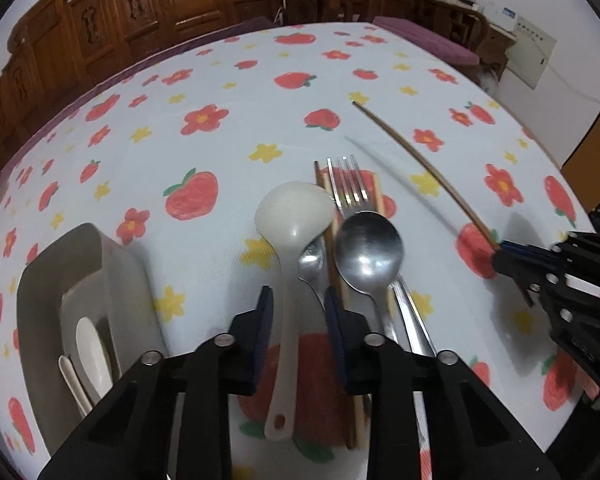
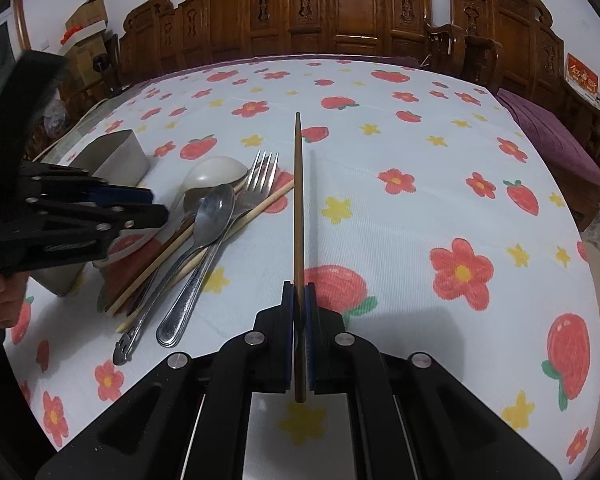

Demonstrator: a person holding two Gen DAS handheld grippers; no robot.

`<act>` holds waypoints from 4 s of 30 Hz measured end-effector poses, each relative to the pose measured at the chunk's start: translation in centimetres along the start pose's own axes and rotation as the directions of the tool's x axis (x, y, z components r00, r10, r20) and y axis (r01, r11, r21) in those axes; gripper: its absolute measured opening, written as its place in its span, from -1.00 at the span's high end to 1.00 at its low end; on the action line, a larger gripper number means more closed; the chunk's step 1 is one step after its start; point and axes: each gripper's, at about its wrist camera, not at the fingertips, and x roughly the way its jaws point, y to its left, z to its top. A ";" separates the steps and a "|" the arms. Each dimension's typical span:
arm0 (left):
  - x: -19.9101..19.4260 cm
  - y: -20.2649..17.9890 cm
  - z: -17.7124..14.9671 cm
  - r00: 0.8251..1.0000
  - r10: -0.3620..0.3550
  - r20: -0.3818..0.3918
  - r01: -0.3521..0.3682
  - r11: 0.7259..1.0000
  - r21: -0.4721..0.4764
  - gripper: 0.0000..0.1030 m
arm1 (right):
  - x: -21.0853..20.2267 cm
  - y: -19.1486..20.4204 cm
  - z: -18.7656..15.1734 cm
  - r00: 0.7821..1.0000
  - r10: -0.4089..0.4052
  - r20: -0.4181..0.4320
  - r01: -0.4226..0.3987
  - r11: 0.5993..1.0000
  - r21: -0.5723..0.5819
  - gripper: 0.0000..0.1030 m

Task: Organize utensils
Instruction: 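Grasp the white plastic ladle with the left gripper while the right gripper holds the chopstick, then carry the white ladle into the metal tray and open the left gripper, then lower the wooden chopstick into the metal tray and open the right gripper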

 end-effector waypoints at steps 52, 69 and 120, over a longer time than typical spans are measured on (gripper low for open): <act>-9.5 5.6 -2.9 0.987 0.035 0.158 -0.018 0.994 -0.108 0.84 | -4.0 5.8 -0.4 0.994 0.075 0.073 -0.071 0.995 -0.066 0.88; -5.4 12.9 -6.0 0.991 0.125 0.056 -0.106 0.958 -0.266 0.84 | -4.9 7.7 -0.1 0.992 0.097 0.085 -0.089 0.991 -0.096 0.88; -16.2 16.9 -14.1 0.919 0.190 0.344 -0.065 0.937 -0.343 -0.81 | -0.3 21.7 4.9 0.969 0.247 0.002 -0.245 0.961 -0.126 0.88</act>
